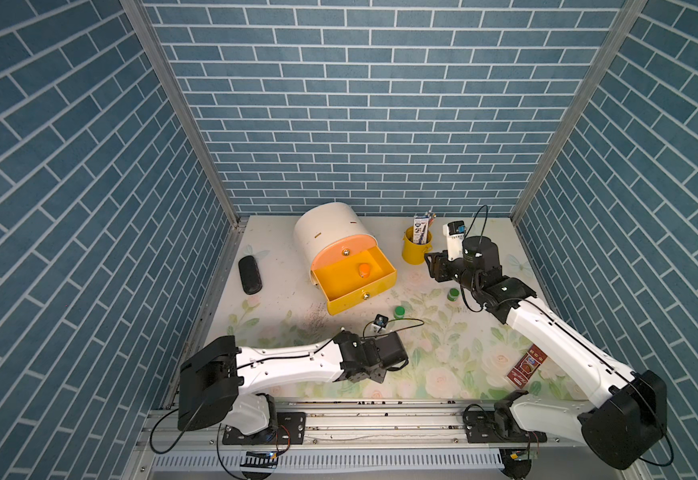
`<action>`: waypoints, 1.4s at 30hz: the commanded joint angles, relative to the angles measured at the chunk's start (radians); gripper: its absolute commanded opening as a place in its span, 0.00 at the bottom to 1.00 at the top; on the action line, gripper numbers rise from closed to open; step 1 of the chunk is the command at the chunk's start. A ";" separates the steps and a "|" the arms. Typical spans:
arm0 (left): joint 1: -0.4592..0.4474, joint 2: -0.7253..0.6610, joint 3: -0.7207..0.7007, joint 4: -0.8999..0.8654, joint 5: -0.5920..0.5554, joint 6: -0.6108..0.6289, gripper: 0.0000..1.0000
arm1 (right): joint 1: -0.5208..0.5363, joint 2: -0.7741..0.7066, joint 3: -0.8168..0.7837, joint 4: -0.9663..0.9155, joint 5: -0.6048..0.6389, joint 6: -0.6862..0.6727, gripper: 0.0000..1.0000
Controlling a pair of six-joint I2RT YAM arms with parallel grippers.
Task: Put the paint cans in the drawer according to color
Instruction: Pick up the paint can at the center of the board, then place the paint can in the drawer.
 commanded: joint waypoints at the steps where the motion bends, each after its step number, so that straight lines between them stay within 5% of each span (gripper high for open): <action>1: 0.087 -0.060 0.128 -0.132 -0.041 0.121 0.28 | -0.004 -0.061 -0.046 0.092 -0.073 -0.020 0.61; 6: 0.232 -0.062 0.406 -0.249 -0.156 0.228 0.27 | -0.004 -0.104 -0.096 0.159 -0.151 -0.045 0.61; 16: 0.474 0.042 0.697 -0.295 -0.071 0.393 0.28 | -0.004 -0.104 -0.090 0.151 -0.192 -0.056 0.60; 24: 0.595 0.125 0.696 -0.294 0.045 0.466 0.26 | -0.003 -0.073 -0.082 0.139 -0.265 -0.064 0.60; 42: 0.658 0.143 0.473 -0.171 0.103 0.500 0.24 | 0.004 -0.039 -0.090 0.154 -0.320 -0.061 0.59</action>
